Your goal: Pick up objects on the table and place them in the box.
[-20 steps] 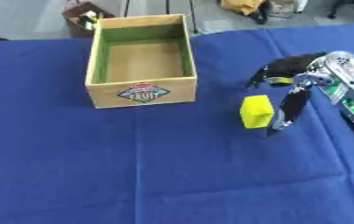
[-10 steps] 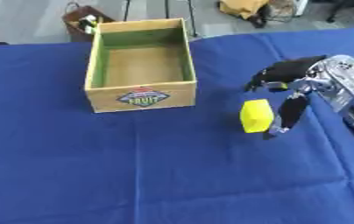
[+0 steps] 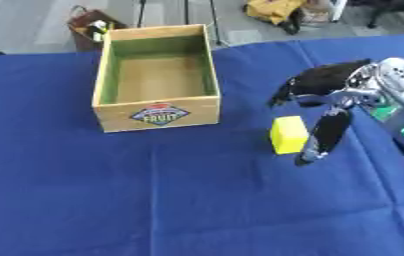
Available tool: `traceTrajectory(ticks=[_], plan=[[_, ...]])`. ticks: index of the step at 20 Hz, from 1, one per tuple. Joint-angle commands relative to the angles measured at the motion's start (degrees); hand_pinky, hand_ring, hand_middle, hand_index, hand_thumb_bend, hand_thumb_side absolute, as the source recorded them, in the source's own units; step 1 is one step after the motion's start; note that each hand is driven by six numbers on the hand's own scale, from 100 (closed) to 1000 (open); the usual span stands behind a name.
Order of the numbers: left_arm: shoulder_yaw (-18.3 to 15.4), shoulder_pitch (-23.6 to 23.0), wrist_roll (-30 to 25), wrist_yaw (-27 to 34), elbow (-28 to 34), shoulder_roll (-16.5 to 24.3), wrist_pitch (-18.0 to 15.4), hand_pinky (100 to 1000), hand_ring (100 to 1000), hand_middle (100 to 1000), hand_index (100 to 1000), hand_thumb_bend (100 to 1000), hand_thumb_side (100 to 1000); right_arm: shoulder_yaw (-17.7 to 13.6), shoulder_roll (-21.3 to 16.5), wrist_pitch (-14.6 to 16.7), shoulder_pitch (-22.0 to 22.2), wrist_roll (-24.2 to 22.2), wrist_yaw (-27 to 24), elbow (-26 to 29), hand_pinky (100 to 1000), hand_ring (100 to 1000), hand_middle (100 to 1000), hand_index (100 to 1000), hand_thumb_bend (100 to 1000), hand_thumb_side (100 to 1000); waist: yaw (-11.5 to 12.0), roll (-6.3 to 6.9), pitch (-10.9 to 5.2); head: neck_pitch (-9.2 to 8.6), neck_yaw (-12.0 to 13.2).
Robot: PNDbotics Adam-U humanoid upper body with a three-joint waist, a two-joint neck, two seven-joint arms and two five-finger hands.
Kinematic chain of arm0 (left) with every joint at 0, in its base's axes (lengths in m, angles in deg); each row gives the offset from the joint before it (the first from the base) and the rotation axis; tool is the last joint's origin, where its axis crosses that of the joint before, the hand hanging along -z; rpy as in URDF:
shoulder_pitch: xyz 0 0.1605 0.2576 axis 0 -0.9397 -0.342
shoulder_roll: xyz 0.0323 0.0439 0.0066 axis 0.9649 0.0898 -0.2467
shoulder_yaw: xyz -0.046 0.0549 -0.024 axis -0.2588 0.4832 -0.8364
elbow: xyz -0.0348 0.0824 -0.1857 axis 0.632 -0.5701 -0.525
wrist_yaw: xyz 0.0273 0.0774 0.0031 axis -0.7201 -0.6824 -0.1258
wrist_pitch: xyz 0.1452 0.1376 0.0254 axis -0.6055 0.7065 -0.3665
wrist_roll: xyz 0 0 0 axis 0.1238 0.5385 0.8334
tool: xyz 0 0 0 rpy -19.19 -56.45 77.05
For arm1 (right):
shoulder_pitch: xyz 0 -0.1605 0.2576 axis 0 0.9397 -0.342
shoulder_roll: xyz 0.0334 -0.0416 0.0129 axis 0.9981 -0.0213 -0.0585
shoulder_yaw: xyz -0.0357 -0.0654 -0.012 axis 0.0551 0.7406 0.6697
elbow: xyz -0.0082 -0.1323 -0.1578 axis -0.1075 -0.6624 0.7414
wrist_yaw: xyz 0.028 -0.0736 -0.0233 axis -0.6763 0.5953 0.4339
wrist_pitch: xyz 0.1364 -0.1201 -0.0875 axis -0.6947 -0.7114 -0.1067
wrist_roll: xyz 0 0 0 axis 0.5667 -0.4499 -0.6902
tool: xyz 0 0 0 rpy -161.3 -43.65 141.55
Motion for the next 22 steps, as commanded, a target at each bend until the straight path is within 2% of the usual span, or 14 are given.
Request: traceTrajectory(ticks=[1,5,8,12,16,22], plan=[[0.07,0.34,-0.08,-0.10,1.00,0.57,-0.03,411,585,557,698,127,1000,-0.18,-2.21,-0.34,-0.59,-0.84,-1.03,1.62,838,910,830,956,636,443,-0.12,-0.30,-1.24,-0.63,0.14],[0.06,0.35,-0.05,-0.14,1.00,0.57,-0.03,411,585,557,698,127,1000,0.14,-2.05,-0.73,-0.32,-0.89,-1.61,1.21,832,906,824,953,645,453,-0.26,-0.37,-1.21,-1.13,0.10],[0.07,0.35,-0.05,-0.17,1.00,0.48,-0.02,412,585,557,698,127,1000,-0.25,-1.28,-1.65,-0.11,-0.89,-1.85,0.78,811,893,805,940,626,514,-0.32,-0.28,-1.09,-1.37,0.17],[0.09,0.40,-0.06,-0.22,1.00,0.39,-0.03,411,586,558,698,125,1000,-1.03,-0.52,-3.45,0.20,0.60,-0.97,0.82,790,881,791,921,519,544,-0.30,-0.13,-0.93,-1.62,0.28],[0.15,0.44,-0.15,-0.29,1.00,0.29,-0.02,412,587,558,698,124,1000,-0.98,-0.17,-4.13,0.37,2.80,0.78,0.32,786,882,792,919,456,554,-0.15,-0.09,-0.84,-1.86,0.25],[0.29,0.47,-0.33,-0.28,1.00,0.16,-0.03,411,587,558,697,122,1000,-0.85,0.43,-3.82,0.43,4.71,3.02,-2.23,783,880,789,914,422,548,-0.10,-0.01,-0.65,-2.16,0.18]])
